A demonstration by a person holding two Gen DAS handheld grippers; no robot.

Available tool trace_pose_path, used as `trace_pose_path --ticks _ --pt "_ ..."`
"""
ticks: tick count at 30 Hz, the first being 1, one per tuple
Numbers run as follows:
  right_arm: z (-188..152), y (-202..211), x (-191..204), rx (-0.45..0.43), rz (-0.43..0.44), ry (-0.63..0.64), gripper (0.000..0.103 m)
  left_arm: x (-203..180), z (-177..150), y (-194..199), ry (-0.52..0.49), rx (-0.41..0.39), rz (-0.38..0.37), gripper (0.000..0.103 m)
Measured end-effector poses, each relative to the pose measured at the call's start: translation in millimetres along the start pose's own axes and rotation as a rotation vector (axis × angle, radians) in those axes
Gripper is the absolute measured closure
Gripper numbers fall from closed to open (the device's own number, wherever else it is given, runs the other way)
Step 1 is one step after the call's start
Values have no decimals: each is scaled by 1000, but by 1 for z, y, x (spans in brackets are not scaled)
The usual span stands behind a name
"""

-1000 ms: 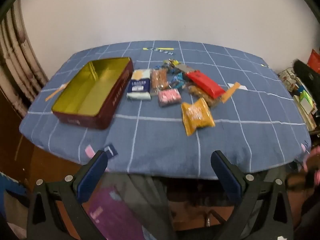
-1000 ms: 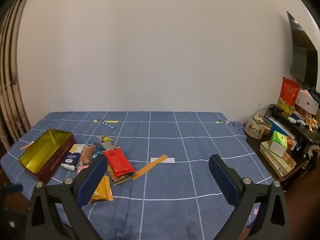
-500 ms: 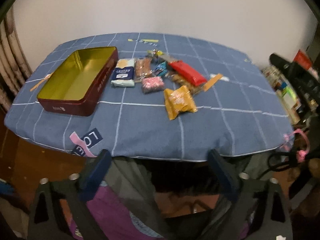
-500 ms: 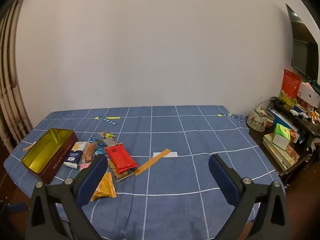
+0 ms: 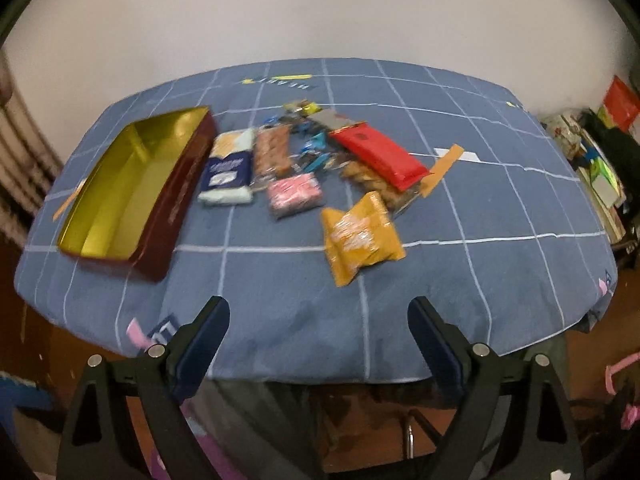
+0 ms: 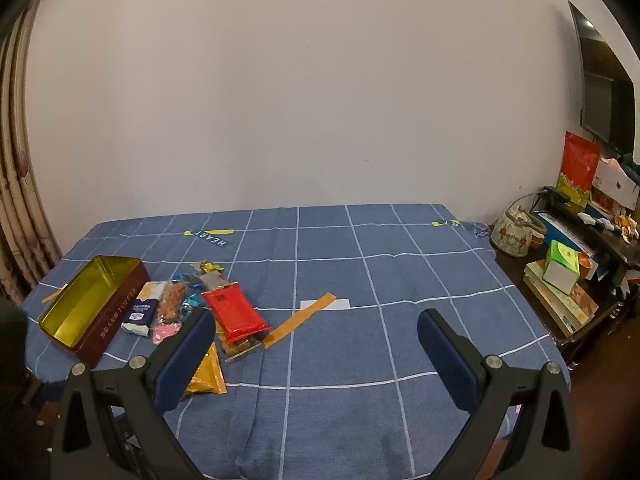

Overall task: Organize snacks
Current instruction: 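Move the left tool toward the orange pastry bag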

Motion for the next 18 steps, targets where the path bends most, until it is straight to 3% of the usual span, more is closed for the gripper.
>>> trace_pose_path --ticks 9,18 --pt "-1 -4 -27 7 -18 -74 0 -27 13 -22 -52 28 -26 14" --pt "-5 -10 -34 36 -12 -105 0 -27 24 -48 28 101 -50 14"
Point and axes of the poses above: each gripper's, at about its wrist camera, not at the fingertips, and y roughly against the way its jaws point, x to its left, z to its top, the point moved 10 cm from there along -y, roughly the way its jaws point, and after that the axes turned 5 degrees about z, right-handed, at the moved point
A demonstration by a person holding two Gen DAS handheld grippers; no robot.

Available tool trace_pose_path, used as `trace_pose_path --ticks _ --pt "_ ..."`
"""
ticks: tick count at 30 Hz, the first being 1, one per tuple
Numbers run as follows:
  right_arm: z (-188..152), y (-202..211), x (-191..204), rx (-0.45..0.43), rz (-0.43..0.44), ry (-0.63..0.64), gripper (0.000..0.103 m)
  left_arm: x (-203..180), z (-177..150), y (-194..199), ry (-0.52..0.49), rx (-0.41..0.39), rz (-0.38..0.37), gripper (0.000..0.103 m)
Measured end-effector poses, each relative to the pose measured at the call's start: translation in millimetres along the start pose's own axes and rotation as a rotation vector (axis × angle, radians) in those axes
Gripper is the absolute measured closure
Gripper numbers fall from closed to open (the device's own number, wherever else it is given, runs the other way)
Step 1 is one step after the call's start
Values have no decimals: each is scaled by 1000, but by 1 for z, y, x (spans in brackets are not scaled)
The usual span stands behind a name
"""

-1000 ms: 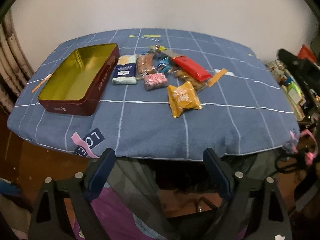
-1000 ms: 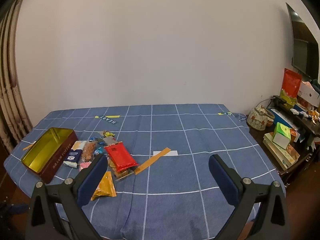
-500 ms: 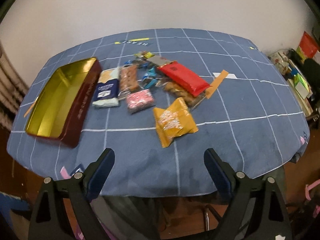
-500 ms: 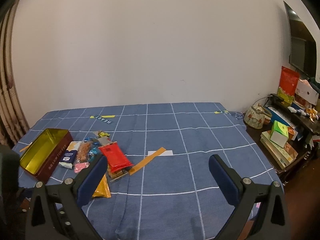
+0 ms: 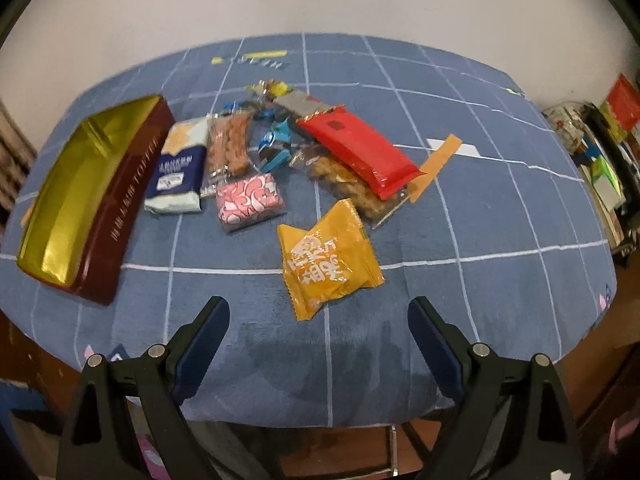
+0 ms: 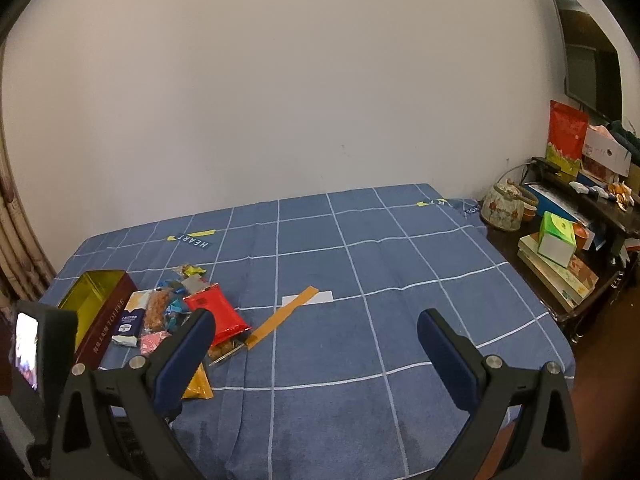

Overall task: Organize snacks
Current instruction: 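Move the left tool toward the orange pastry bag, then grasp the orange pastry bag with the left gripper and lift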

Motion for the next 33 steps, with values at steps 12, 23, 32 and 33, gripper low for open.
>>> trace_pose_path --ticks 12,23,32,33 --pt "-5 -9 -10 36 15 -46 0 2 11 -23 39 35 17 14" --pt "-8 -14 -17 57 23 -76 0 -1 17 -37 49 70 19 15" --pt "-11 -20 -20 83 30 -98 0 -4 19 -41 37 75 24 16" --pt "-11 -20 -20 85 31 -101 0 -4 19 -41 36 77 24 16"
Point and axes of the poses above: each gripper's, at about its wrist camera, not at the fingertips, and y roughly against the way its jaws point, x to its left, z to its top, the point moved 10 cm from there along -y, roughly the way its jaws point, and after that the axes turned 5 degrees about z, right-handed, at the moved point
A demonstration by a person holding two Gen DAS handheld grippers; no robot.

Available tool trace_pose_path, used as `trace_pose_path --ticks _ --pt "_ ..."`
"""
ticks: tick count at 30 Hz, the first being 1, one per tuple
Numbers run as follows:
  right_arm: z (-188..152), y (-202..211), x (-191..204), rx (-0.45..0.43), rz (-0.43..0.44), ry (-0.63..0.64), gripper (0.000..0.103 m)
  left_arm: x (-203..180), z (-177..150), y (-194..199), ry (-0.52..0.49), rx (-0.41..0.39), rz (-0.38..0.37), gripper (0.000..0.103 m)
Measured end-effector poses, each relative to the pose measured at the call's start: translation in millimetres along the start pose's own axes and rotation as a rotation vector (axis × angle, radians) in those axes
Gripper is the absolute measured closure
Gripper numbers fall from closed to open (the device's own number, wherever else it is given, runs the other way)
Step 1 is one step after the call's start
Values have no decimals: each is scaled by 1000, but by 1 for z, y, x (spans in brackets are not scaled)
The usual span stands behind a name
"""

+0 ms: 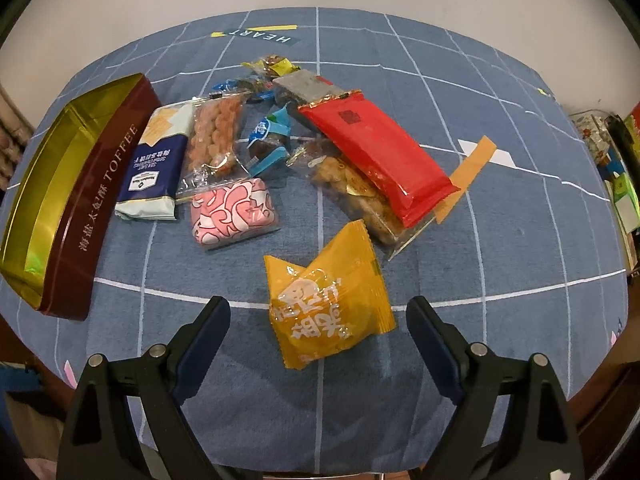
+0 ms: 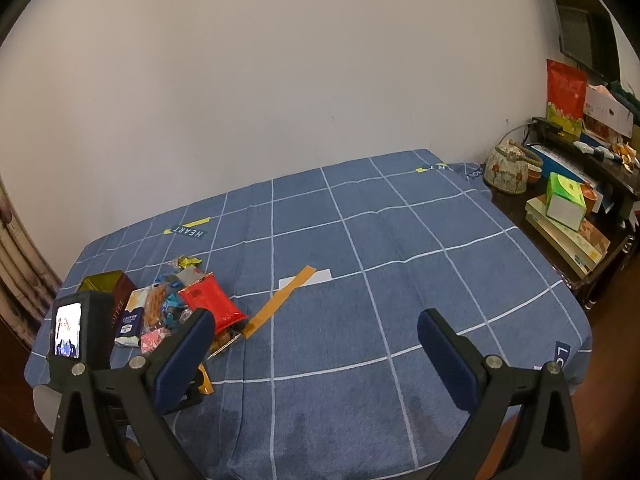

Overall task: Organize snacks
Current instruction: 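Grasp the orange pastry bag with the left gripper and lift, then carry the orange bag over the tin and open the left gripper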

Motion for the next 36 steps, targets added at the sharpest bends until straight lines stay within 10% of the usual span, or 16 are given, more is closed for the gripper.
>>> trace_pose_path --ticks 16,36 --pt "-2 -4 -5 23 1 -25 0 -2 -5 -6 -26 28 -81 71" --pt "-11 -11 -4 49 -5 -12 0 66 8 80 76 -101 -142 71"
Point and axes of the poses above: each gripper's, at about its wrist camera, not at the fingertips, and y roughly against the way its jaws point, x to its left, z to its top, the point moved 10 cm from there along -y, roughly the way its jaws point, and after that the axes turned 5 degrees about z, right-handed, at the moved point
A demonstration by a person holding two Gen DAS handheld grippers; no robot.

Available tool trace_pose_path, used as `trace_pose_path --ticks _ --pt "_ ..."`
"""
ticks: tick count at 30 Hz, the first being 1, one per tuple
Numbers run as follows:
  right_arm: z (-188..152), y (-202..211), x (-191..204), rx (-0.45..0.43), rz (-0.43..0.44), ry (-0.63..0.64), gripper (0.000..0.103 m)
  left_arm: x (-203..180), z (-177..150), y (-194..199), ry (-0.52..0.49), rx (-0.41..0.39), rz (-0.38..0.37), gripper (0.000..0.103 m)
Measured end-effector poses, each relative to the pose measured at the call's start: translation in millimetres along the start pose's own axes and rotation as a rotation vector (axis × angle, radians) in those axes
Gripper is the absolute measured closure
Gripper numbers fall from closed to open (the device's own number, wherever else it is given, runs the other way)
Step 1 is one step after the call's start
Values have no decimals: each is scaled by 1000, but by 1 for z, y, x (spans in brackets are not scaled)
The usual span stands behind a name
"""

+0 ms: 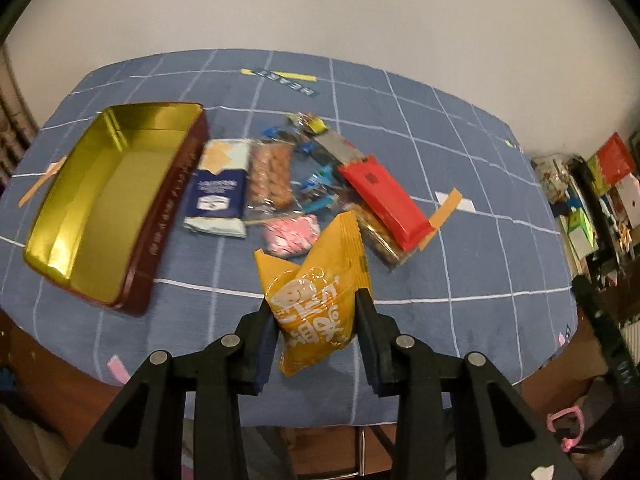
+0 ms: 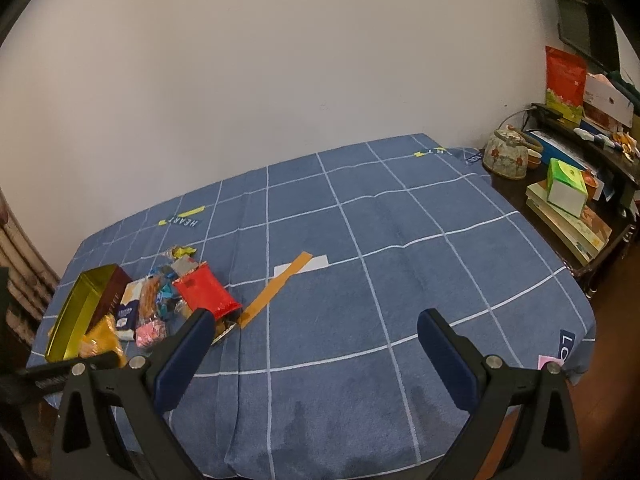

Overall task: Organize snacks
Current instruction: 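Carry the orange bag over the tin and open the left gripper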

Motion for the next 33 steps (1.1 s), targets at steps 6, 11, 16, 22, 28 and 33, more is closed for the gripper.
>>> trace_pose_path --ticks 6,11,16,22,28,33 --pt "-9 -8 12 30 9 40 0 38 20 16 51 -42 36 71" --pt "-15 -15 17 57 11 66 0 81 45 24 78 -92 116 70" --pt "-21 -20 21 77 24 77 0 131 66 13 106 -98 203 70" --pt "-27 -23 34 84 76 105 0 179 80 -11 124 -61 270 70" --pt "-46 -30 71 119 192 184 0 207 92 -33 86 -24 309 70" --pt "-69 -38 116 170 287 268 0 220 103 -50 70 14 310 70"
Point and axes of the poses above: each gripper's, at about its wrist camera, not at the fingertips, and y roughly against the way its jaws point, x to its left, z to its top, the point moved 10 cm from there along -y, roughly the way its jaws point, and after that the axes turned 5 degrees about z, right-handed, at the moved point
